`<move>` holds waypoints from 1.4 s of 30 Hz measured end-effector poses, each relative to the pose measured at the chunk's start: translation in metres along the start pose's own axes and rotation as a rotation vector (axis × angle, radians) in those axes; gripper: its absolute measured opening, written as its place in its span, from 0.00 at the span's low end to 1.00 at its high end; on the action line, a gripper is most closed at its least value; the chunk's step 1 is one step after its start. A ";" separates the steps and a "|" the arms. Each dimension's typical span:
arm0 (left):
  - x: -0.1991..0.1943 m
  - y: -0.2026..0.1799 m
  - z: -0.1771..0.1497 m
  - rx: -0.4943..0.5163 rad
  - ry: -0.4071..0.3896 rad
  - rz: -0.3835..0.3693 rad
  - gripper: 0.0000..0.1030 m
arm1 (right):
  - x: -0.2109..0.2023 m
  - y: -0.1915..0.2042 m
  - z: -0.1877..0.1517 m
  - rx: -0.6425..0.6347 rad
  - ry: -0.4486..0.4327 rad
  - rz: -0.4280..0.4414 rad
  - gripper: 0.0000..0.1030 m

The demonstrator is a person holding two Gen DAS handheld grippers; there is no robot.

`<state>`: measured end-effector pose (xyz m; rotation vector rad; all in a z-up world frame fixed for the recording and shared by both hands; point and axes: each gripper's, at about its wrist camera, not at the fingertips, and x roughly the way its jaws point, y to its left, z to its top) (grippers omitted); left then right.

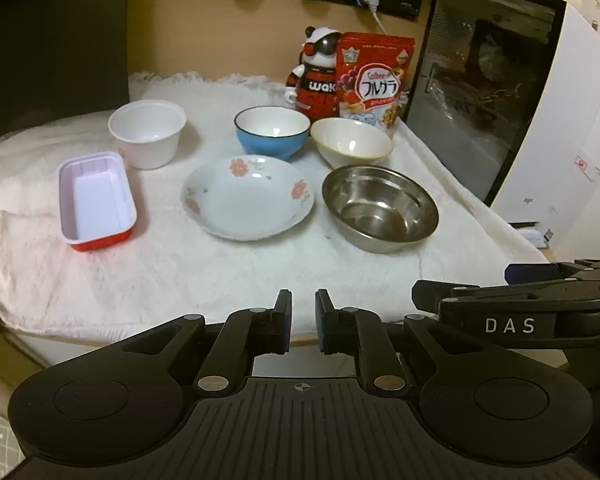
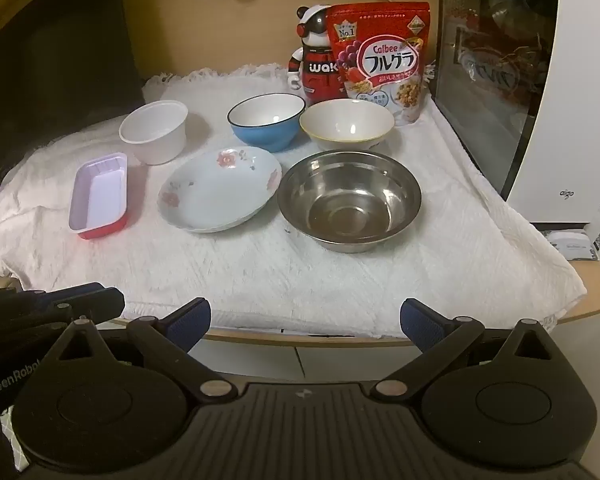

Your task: Organize plates and bowls

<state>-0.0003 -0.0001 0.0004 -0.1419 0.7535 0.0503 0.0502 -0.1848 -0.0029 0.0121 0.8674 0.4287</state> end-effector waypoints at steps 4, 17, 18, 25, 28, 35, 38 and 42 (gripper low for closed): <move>0.001 0.004 -0.001 -0.003 0.006 0.004 0.15 | -0.001 -0.004 -0.002 -0.010 -0.015 0.008 0.99; 0.001 0.003 0.002 -0.008 0.001 0.011 0.15 | 0.003 0.007 0.004 -0.019 -0.011 0.005 0.99; 0.001 0.003 0.002 -0.008 0.002 0.010 0.15 | 0.001 0.002 0.004 -0.013 -0.012 0.012 0.99; 0.004 -0.001 0.004 -0.007 0.011 0.001 0.15 | 0.002 -0.001 0.007 -0.010 -0.006 0.016 0.99; 0.005 -0.002 0.004 -0.007 0.014 -0.004 0.15 | 0.004 -0.002 0.008 -0.005 -0.003 0.015 0.99; 0.008 0.001 0.006 -0.015 0.023 -0.010 0.15 | 0.007 -0.003 0.007 -0.002 0.006 0.011 0.99; 0.008 0.001 0.007 -0.018 0.022 -0.011 0.15 | 0.009 -0.003 0.008 -0.003 0.014 0.010 0.99; 0.009 0.003 0.006 -0.024 0.024 -0.012 0.15 | 0.009 -0.003 0.008 -0.004 0.014 0.010 0.99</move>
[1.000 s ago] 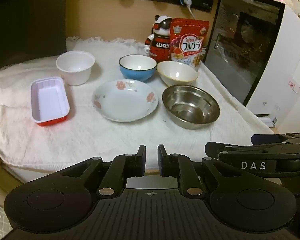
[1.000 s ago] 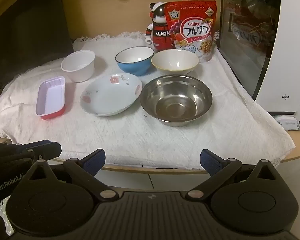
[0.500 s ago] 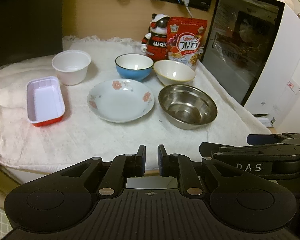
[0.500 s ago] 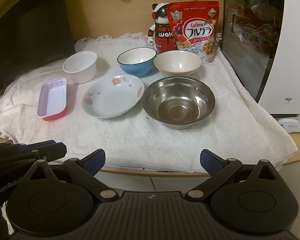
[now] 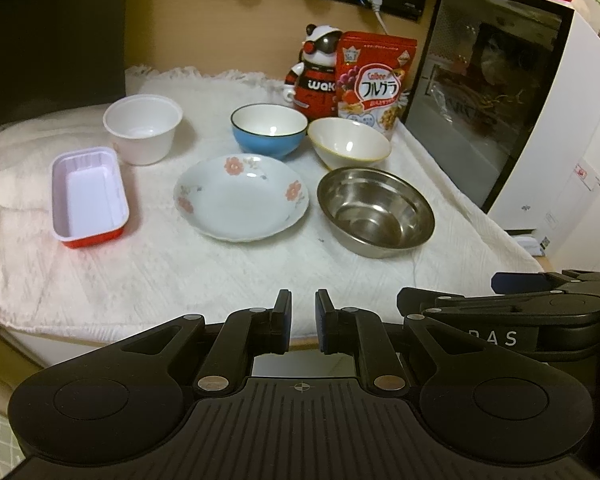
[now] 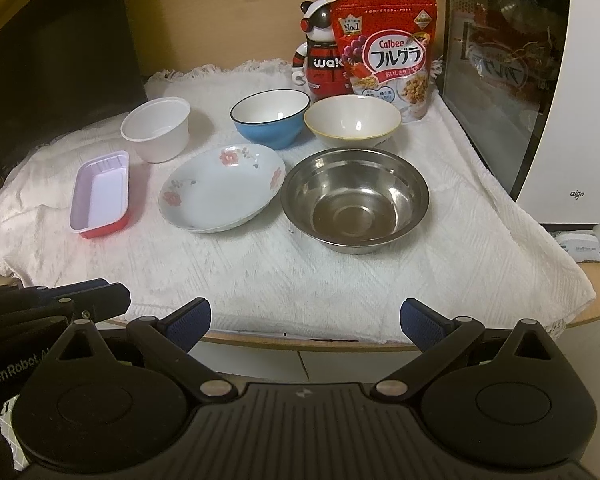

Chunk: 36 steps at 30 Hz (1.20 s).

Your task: Organize plates and bowls

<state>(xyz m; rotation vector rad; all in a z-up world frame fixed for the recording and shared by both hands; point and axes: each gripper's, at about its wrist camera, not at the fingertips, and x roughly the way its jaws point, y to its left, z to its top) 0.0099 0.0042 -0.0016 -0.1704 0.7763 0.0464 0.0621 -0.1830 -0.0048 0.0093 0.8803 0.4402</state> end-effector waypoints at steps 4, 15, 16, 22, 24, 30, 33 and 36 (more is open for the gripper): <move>-0.001 0.003 -0.002 -0.009 0.002 0.002 0.15 | 0.000 0.000 -0.001 0.000 0.000 0.000 0.99; -0.003 0.009 -0.005 -0.033 0.008 0.007 0.15 | 0.003 0.009 -0.002 -0.018 0.011 0.009 0.99; -0.003 0.009 -0.005 -0.034 0.008 0.007 0.15 | 0.003 0.010 -0.002 -0.019 0.012 0.009 0.99; -0.003 0.010 -0.005 -0.036 0.010 0.007 0.15 | 0.004 0.010 -0.001 -0.018 0.019 0.012 0.99; -0.003 0.012 -0.006 -0.040 0.011 0.006 0.15 | 0.004 0.010 -0.001 -0.019 0.019 0.011 0.99; -0.004 0.012 -0.006 -0.039 0.014 0.006 0.15 | 0.005 0.010 -0.001 -0.019 0.024 0.009 0.99; -0.004 0.012 -0.006 -0.040 0.015 0.006 0.15 | 0.005 0.009 -0.001 -0.018 0.027 0.008 0.99; -0.003 0.012 -0.006 -0.042 0.018 0.006 0.15 | 0.006 0.009 -0.001 -0.018 0.028 0.008 0.99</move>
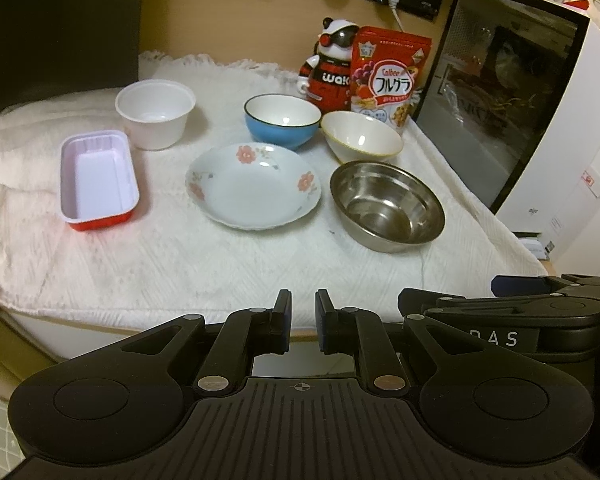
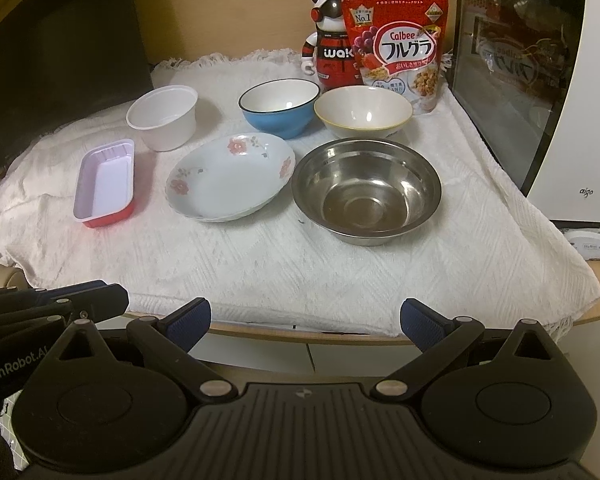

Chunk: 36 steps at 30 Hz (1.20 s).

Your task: Organize plates and bowls

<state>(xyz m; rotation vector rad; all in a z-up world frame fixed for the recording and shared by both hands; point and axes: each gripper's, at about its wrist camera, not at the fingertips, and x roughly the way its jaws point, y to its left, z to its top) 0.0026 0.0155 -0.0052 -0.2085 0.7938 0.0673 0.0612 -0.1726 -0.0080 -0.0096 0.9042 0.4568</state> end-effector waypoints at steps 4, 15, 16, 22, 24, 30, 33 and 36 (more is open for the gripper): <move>0.003 -0.001 0.002 -0.004 0.005 0.003 0.15 | 0.001 0.000 0.001 0.000 0.002 0.000 0.99; 0.017 0.026 0.013 -0.108 0.024 -0.033 0.15 | 0.013 0.000 0.010 0.016 -0.010 0.010 0.99; 0.018 0.032 0.014 -0.125 0.020 -0.038 0.15 | 0.016 0.001 0.013 0.019 -0.014 0.015 0.99; 0.030 0.075 0.028 -0.232 -0.015 -0.104 0.16 | 0.029 0.016 0.031 -0.018 -0.104 0.098 0.99; 0.039 0.092 0.037 -0.248 -0.025 -0.157 0.16 | 0.033 0.024 0.038 -0.036 -0.152 0.115 0.99; 0.076 0.142 0.063 -0.317 0.010 -0.225 0.16 | 0.060 0.044 0.067 -0.056 -0.195 0.087 0.99; 0.088 0.152 0.077 -0.232 -0.003 -0.245 0.16 | 0.068 0.050 0.078 -0.056 -0.209 0.063 0.98; 0.106 0.150 0.090 -0.187 0.038 -0.267 0.16 | 0.072 0.049 0.084 -0.074 -0.215 0.014 0.98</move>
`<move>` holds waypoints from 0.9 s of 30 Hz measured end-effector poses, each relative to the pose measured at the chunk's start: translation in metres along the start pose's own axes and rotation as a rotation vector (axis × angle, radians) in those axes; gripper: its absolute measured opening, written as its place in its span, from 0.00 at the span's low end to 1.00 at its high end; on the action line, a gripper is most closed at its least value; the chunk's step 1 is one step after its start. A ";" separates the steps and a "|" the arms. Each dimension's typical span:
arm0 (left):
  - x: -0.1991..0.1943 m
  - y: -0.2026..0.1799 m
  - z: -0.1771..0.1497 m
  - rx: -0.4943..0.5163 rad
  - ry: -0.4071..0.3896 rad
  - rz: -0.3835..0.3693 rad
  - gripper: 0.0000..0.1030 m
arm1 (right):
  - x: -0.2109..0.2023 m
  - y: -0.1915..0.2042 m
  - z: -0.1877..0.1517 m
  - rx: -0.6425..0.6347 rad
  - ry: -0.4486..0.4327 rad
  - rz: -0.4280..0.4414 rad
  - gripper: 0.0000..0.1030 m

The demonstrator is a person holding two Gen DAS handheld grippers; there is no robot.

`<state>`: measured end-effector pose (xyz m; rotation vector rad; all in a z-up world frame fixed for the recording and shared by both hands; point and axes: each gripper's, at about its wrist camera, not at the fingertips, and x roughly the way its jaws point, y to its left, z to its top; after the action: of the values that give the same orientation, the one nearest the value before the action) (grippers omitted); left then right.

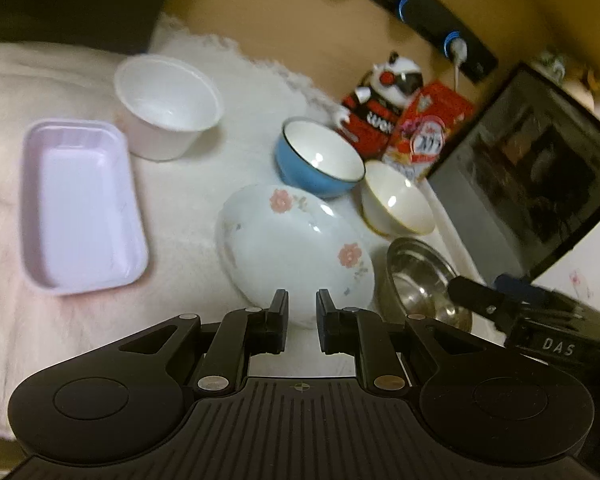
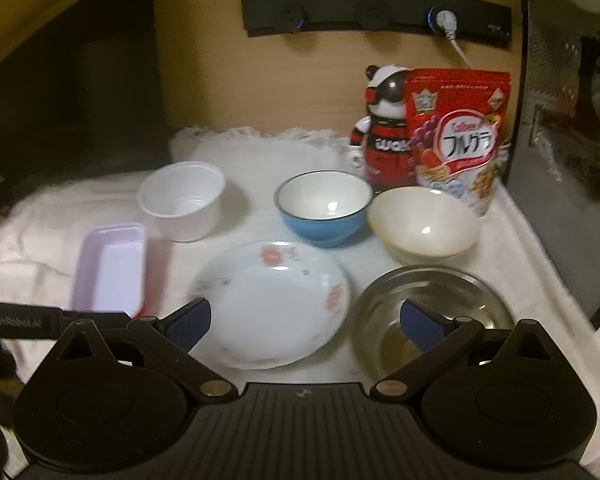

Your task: Organize plates and bowls

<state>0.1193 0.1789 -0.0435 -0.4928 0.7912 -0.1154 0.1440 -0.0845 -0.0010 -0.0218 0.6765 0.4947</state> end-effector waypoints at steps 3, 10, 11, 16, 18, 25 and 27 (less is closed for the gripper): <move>0.021 -0.013 0.009 0.031 0.048 -0.095 0.16 | 0.007 -0.014 0.007 -0.007 0.018 -0.064 0.98; 0.092 -0.074 0.015 0.115 0.147 -0.084 0.16 | 0.036 -0.097 0.005 0.048 0.108 -0.114 0.98; 0.104 -0.084 0.015 0.113 0.166 -0.064 0.16 | 0.039 -0.110 0.000 0.054 0.101 -0.094 0.98; 0.147 -0.120 0.017 0.112 0.207 -0.042 0.16 | 0.066 -0.170 -0.023 0.187 0.137 -0.044 0.98; 0.159 -0.128 0.017 0.097 0.208 0.001 0.16 | 0.083 -0.190 -0.031 0.254 0.175 -0.028 0.98; 0.171 -0.134 0.016 0.084 0.227 0.075 0.16 | 0.113 -0.211 -0.042 0.331 0.251 0.062 0.98; 0.175 -0.135 0.018 0.096 0.233 0.074 0.16 | 0.118 -0.209 -0.041 0.325 0.259 0.074 0.98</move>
<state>0.2662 0.0175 -0.0836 -0.3626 1.0258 -0.1427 0.2920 -0.2259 -0.1332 0.2498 1.0090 0.4517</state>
